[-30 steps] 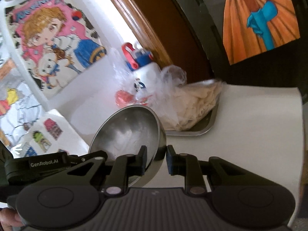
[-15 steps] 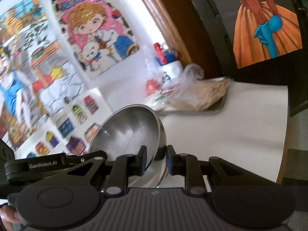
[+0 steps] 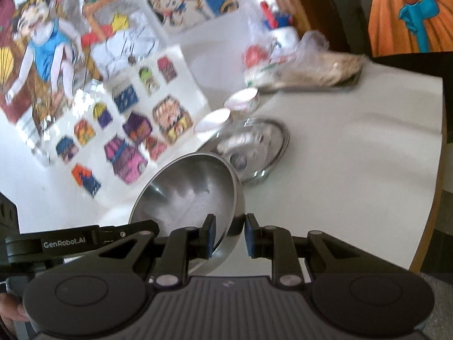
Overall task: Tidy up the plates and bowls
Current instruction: 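Lift the steel bowl with both tools and carry it beside the plate stack, then lower the steel bowl onto the table and open both tools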
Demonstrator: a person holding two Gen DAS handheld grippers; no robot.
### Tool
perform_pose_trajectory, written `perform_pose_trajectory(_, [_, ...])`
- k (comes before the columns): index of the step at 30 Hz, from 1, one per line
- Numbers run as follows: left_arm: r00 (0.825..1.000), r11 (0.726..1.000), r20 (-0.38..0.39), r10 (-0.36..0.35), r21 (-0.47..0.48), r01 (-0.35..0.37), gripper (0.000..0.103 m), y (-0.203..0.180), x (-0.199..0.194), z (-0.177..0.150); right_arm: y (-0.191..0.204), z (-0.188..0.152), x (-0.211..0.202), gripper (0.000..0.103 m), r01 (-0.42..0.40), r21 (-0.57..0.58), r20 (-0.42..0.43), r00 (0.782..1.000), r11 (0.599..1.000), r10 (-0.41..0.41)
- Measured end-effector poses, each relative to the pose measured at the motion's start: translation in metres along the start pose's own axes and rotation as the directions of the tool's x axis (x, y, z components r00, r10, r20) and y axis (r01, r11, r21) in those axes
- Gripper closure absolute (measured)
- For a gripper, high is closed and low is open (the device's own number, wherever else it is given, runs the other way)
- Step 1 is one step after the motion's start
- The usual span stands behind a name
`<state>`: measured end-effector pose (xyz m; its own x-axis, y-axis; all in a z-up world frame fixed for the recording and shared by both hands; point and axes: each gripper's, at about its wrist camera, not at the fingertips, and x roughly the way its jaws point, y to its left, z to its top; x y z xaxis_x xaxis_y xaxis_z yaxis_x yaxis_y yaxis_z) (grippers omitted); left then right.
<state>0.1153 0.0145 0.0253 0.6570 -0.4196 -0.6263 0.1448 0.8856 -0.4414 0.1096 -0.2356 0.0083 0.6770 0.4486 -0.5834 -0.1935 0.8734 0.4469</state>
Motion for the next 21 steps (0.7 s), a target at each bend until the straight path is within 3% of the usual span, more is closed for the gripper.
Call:
perform_pose_trajectory(12, [0.994,0.999,-0.103,0.043,-0.01,-0.044,0.082,0.02,0.011,-0.013,-0.003,-0.012,0.021,0.078,0.005,0.009,-0.101,0.995,1.0,-0.004])
perform_pose_trajectory(17, [0.991,0.999,-0.126,0.039,-0.014,-0.042,0.081,0.024,0.021,-0.01,-0.005,-0.008,0.029,0.074,-0.005,0.006,-0.113,0.994,1.0,0.005])
perform_pose_trajectory(21, [0.992,1.0,-0.126,0.022,-0.013,-0.023,0.079,0.027,0.023,-0.006,-0.008,-0.007,0.034,0.066,-0.039,0.019,-0.117,0.992,0.999,0.041])
